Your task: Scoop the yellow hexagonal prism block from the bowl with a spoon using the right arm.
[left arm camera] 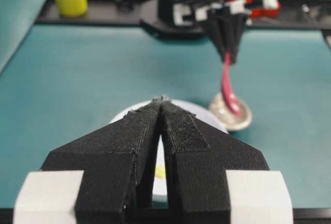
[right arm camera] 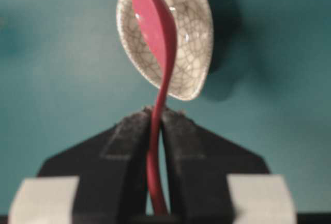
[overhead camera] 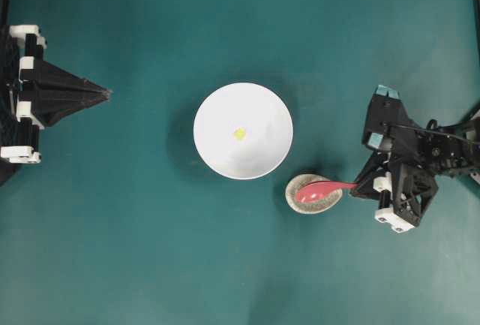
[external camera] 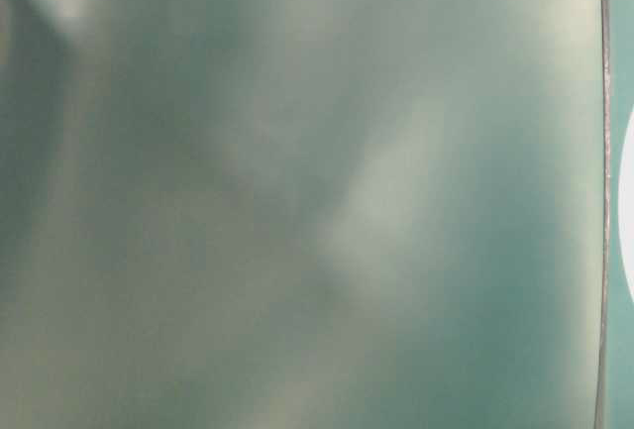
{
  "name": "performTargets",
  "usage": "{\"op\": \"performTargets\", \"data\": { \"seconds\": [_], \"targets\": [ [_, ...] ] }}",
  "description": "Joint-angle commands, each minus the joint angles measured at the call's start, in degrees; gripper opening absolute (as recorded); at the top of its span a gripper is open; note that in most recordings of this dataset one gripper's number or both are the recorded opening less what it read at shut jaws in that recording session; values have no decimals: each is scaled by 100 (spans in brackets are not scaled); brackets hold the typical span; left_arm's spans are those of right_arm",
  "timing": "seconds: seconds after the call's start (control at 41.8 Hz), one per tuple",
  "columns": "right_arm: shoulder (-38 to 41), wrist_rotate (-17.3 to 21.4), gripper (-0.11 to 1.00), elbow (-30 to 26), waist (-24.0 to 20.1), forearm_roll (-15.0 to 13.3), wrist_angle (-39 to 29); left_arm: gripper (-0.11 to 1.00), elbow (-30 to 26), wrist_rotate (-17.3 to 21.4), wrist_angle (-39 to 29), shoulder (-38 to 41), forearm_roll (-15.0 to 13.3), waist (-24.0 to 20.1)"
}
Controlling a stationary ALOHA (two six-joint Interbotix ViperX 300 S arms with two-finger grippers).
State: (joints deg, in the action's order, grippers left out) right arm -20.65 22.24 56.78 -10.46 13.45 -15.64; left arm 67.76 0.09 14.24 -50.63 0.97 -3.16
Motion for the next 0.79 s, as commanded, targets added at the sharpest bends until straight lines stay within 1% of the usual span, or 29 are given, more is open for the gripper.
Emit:
{"op": "performTargets", "data": {
  "seconds": [0.0,0.263,0.383,0.478,0.67,0.765],
  "targets": [
    [0,9,10,-53,-18,9,53,1,-132,-9,53,35,9,-9],
    [26,9,10,-53,-18,18,53,1,-132,-9,53,35,9,-9],
    [26,18,13,-44,-18,9,44,1,-132,-9,53,35,9,-9],
    [26,9,19,-44,-18,9,35,1,-123,-9,53,35,9,-9],
    [26,-9,38,-53,-18,0,-9,1,-132,-9,53,35,9,-9],
    [9,-35,43,-44,-18,-18,-44,1,-132,-9,53,35,9,-9]
  ]
}}
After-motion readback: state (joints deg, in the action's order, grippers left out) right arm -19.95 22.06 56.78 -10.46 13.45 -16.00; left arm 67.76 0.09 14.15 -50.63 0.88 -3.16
